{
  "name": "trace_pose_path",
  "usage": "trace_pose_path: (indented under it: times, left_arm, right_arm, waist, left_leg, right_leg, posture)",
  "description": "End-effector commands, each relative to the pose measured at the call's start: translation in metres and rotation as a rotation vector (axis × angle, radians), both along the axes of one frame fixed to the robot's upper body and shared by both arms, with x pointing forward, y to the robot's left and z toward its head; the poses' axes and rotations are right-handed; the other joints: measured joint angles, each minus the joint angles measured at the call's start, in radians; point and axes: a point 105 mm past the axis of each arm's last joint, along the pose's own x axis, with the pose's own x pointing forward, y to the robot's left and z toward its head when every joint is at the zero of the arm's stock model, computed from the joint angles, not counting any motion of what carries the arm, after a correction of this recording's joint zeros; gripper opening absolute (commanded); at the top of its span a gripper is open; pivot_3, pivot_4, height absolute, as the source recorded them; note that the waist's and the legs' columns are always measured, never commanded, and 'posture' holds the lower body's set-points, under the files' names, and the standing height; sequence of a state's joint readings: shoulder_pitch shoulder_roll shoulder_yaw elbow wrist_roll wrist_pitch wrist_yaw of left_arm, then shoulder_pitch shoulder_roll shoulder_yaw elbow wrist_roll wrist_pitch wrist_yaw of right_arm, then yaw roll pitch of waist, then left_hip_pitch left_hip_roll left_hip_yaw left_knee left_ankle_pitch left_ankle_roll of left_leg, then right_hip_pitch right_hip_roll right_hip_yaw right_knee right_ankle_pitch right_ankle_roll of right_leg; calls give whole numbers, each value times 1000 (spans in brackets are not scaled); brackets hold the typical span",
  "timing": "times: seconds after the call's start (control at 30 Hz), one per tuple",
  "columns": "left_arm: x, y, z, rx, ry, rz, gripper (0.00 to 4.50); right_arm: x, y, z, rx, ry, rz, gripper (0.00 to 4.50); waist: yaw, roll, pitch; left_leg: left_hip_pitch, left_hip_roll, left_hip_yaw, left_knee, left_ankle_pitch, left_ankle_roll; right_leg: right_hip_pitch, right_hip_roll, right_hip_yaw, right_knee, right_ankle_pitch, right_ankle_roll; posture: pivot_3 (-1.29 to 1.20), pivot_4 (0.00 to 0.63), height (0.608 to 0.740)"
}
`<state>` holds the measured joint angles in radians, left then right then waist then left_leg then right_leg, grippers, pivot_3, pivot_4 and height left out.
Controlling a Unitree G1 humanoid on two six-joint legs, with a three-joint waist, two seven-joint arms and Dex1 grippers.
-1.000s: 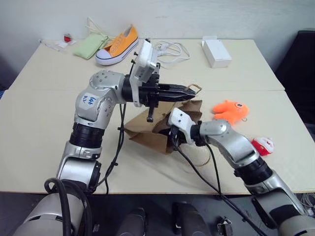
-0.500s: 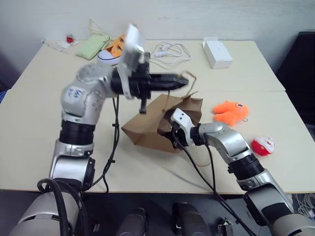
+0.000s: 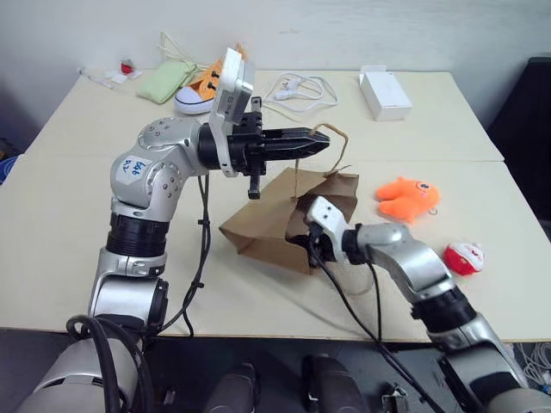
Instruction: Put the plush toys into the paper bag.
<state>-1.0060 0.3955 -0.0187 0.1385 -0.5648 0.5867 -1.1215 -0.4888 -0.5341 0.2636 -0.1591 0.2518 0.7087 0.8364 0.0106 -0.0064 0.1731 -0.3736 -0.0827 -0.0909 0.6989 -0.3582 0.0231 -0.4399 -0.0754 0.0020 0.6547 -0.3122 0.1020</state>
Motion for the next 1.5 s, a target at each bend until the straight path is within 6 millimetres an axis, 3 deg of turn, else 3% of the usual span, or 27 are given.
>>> trace_pose_path:
  times: [0.03,0.2,0.3,0.37,0.47,0.63,0.8,0.97,1.07,1.17,1.3,1.43,1.5]
  left_arm:
    - [-5,0,6,-12,-32,-15,0]
    - [-7,4,0,0,-12,-14,0]
    - [-8,6,-2,2,-11,-10,0]
    - [-8,7,-1,1,-10,-7,0]
    - [-8,8,-2,3,-11,-4,0]
    - [-7,6,-3,10,-22,-6,0]
    - [-7,4,-3,9,-28,-9,0]
    - [-7,4,-2,9,-39,-1,0]
    - [-7,5,-2,9,-42,6,0]
    - [-7,6,-2,8,-45,16,0]
    - [-7,6,-2,10,-48,22,0]
    - [-7,5,-2,12,-49,23,0]
    - [-7,4,-2,11,-48,20,0]
  right_arm:
    - [-25,-3,43,127,-88,29,31]
    - [-60,-25,66,283,-63,-101,31]
    - [-66,-50,74,353,-59,-258,31]
    - [-63,-70,81,406,-64,-376,370]
    - [-45,-116,93,491,-85,-629,1239]
    - [-2,-179,93,579,-74,-1013,2935]
    - [44,-195,69,535,-5,-1163,4423]
    - [80,-183,39,573,126,-1187,4423]
    - [85,-186,36,586,102,-1217,3810]
    - [83,-183,43,618,80,-1178,2792]
    - [62,-174,63,552,-19,-1020,1469]
    - [12,-132,99,488,-77,-662,387]
    - [-11,-111,110,485,-63,-518,152]
  waist:
    - [-1,0,0]
    - [-7,0,0]
    - [-6,0,0]
    - [-4,0,0]
    - [-2,0,0]
    - [-6,0,0]
    - [-15,0,0]
    - [-30,1,0]
    - [-33,1,0]
    - [-34,1,0]
    - [-33,1,0]
    - [-30,2,1]
    - [-34,2,1]
  left_leg:
    - [-1,0,0,0,0,0]
    - [-2,0,-1,-1,0,0]
    - [-2,0,-2,-1,0,0]
    - [-2,-1,-1,0,0,0]
    - [-1,-1,-1,0,0,0]
    - [-1,-2,-1,-1,1,0]
    - [-1,-2,0,-3,1,1]
    - [0,-2,1,-4,2,0]
    - [0,-2,1,-4,2,0]
    - [0,-3,0,-3,2,1]
    - [-1,-2,0,-3,2,0]
    - [-1,-3,-1,-3,2,1]
    - [-2,-2,-1,-3,2,1]
  right_leg:
    - [-2,0,0,0,0,0]
    - [-4,1,1,1,0,0]
    - [-4,1,1,1,0,0]
    - [-4,0,2,1,0,0]
    - [-4,0,2,1,0,0]
    - [-4,0,3,2,0,0]
    - [-4,-1,3,4,0,0]
    - [-5,-1,4,5,0,0]
    - [-5,-1,3,5,0,0]
    - [-5,-2,3,4,0,0]
    - [-5,-2,3,5,0,0]
    - [-5,-2,3,4,0,0]
    - [-5,-1,3,4,0,0]
  posture:
    - [0,150,740]
    - [0,150,740]
    - [0,150,740]
    - [0,150,740]
    - [0,150,740]
    - [0,150,740]
    - [0,150,740]
    - [0,150,740]
    - [0,150,740]
    - [0,150,740]
    - [0,150,740]
    - [0,150,740]
    - [0,150,740]
